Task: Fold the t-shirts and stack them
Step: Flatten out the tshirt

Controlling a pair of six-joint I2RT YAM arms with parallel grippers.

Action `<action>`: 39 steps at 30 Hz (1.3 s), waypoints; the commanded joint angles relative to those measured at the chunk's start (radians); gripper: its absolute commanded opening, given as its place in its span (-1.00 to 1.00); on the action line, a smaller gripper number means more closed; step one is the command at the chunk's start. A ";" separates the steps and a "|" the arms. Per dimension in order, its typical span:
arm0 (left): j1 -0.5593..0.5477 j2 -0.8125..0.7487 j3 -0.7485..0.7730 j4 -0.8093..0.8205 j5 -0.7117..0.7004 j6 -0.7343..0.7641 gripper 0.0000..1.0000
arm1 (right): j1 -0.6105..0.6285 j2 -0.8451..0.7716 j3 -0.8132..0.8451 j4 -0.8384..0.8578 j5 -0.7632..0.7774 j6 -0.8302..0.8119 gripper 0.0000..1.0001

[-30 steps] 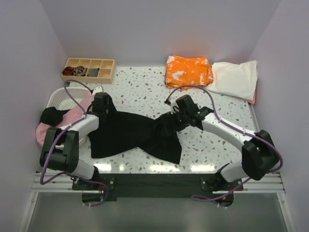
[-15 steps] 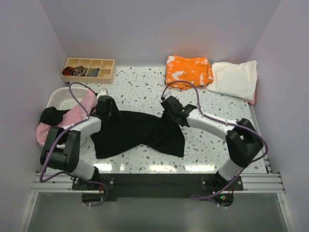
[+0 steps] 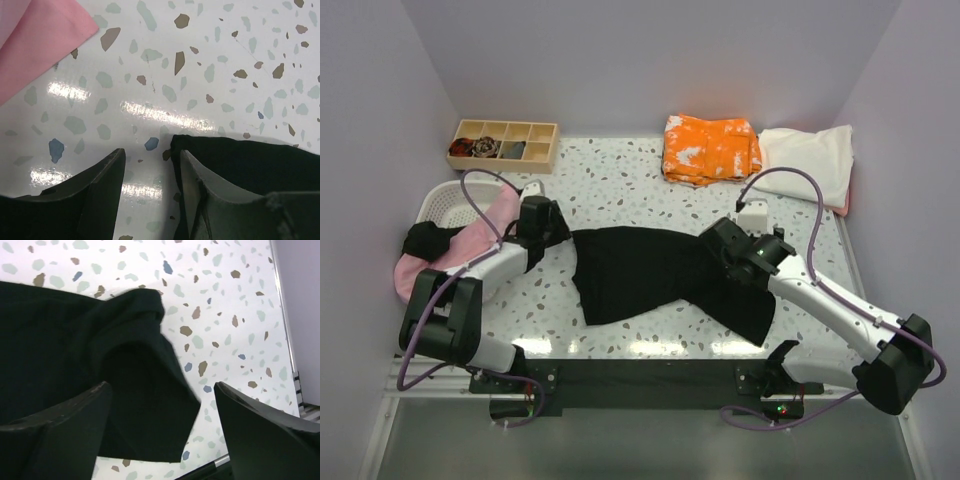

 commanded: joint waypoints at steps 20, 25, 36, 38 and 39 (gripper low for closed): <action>-0.012 0.090 0.079 0.016 -0.077 -0.063 0.08 | 0.420 0.515 0.329 0.459 -0.593 -0.465 0.84; 0.029 0.098 0.076 0.028 -0.043 -0.078 0.09 | 0.506 0.647 0.479 0.437 -0.599 -0.470 0.84; 0.075 0.072 0.056 0.034 -0.031 -0.078 0.09 | 0.563 0.814 0.599 0.468 -0.622 -0.447 0.84; 0.077 0.070 0.055 0.034 -0.033 -0.076 0.09 | 0.566 0.842 0.610 0.460 -0.615 -0.449 0.83; 0.078 0.072 0.055 0.033 -0.031 -0.076 0.09 | 0.566 0.849 0.611 0.460 -0.603 -0.446 0.83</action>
